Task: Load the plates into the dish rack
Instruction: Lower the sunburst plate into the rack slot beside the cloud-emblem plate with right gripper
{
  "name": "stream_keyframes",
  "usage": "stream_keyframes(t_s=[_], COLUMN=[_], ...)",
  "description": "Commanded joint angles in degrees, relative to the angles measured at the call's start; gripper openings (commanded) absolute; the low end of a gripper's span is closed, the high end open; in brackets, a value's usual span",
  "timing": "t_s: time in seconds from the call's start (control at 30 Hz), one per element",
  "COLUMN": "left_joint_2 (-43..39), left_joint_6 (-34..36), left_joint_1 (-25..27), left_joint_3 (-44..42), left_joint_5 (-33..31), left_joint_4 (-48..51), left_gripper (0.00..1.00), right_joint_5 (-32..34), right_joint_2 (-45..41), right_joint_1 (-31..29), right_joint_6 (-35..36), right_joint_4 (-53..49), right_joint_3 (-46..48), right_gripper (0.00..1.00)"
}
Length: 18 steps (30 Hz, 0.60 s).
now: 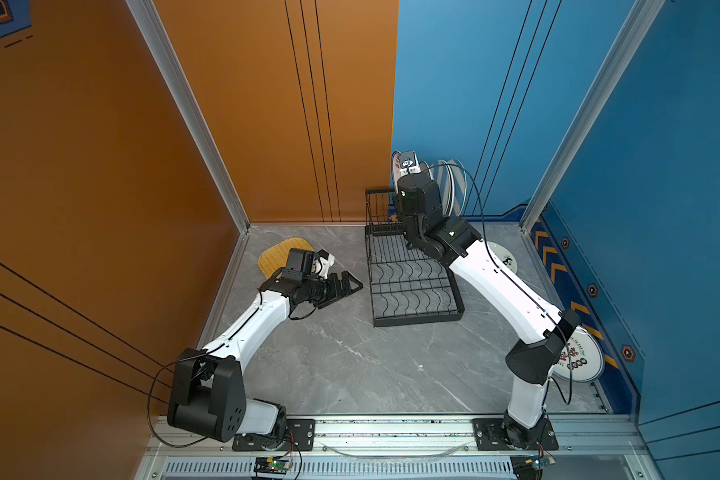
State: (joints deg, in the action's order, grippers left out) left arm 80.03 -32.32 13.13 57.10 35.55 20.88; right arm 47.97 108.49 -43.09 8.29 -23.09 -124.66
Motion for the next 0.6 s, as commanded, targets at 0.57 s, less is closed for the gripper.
stream_keyframes(t_s=[0.57], left_joint_2=[-0.06], left_joint_6=[2.30], left_joint_1=[-1.01], left_joint_3=[-0.49], left_joint_5=[0.57], left_joint_4=[1.09], left_gripper=[0.98], right_joint_5=[4.42], right_joint_2=[8.35], right_joint_1=[5.52], right_joint_6=[5.88], right_joint_4=[9.42], right_joint_3=[-6.82], right_gripper=[0.00])
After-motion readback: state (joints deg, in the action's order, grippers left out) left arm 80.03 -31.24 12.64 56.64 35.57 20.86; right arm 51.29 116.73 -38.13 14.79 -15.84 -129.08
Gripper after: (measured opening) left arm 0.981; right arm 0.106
